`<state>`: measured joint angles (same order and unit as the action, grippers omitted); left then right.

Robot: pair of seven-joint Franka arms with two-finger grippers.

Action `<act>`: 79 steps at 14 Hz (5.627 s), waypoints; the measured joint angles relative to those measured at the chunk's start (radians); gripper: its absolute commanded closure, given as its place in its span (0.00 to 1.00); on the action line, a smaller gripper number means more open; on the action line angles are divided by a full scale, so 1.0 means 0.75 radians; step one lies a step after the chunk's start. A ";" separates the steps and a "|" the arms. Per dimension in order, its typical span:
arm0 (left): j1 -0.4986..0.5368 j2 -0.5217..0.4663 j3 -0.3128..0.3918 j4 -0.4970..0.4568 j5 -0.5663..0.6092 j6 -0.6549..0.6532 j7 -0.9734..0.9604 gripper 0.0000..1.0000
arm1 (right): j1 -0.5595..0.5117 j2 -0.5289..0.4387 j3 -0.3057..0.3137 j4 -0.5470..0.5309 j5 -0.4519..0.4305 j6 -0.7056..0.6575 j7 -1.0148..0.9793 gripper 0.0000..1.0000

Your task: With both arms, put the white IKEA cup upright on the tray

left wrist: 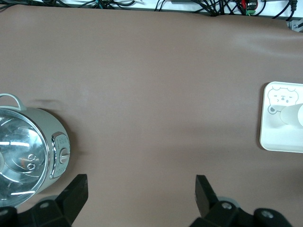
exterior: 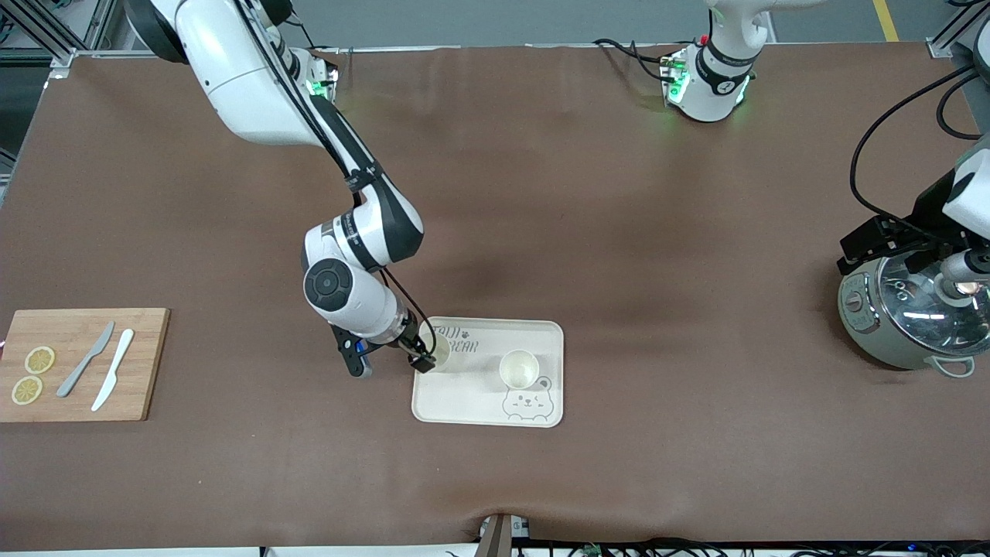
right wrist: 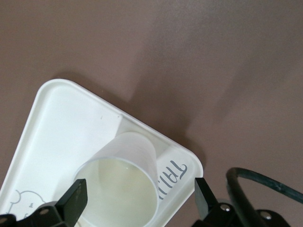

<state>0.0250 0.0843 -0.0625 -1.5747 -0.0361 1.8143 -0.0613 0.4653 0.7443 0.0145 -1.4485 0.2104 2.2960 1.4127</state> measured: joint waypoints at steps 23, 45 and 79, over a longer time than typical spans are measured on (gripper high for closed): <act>0.000 0.000 -0.001 0.008 0.000 0.002 -0.001 0.00 | -0.118 -0.256 -0.016 0.241 -0.247 -0.648 -0.156 0.00; 0.001 0.005 0.002 0.026 0.000 0.004 -0.001 0.00 | -0.442 -0.593 -0.017 0.187 -0.248 -1.095 -1.214 0.00; 0.003 0.006 0.005 0.043 0.000 0.004 -0.001 0.00 | -0.708 -1.022 -0.010 -0.145 -0.249 -1.079 -1.779 0.00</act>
<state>0.0272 0.0891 -0.0584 -1.5427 -0.0361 1.8173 -0.0617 -0.0656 -0.0224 0.0074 -1.5574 0.0239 1.4867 0.0782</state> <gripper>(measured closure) 0.000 0.000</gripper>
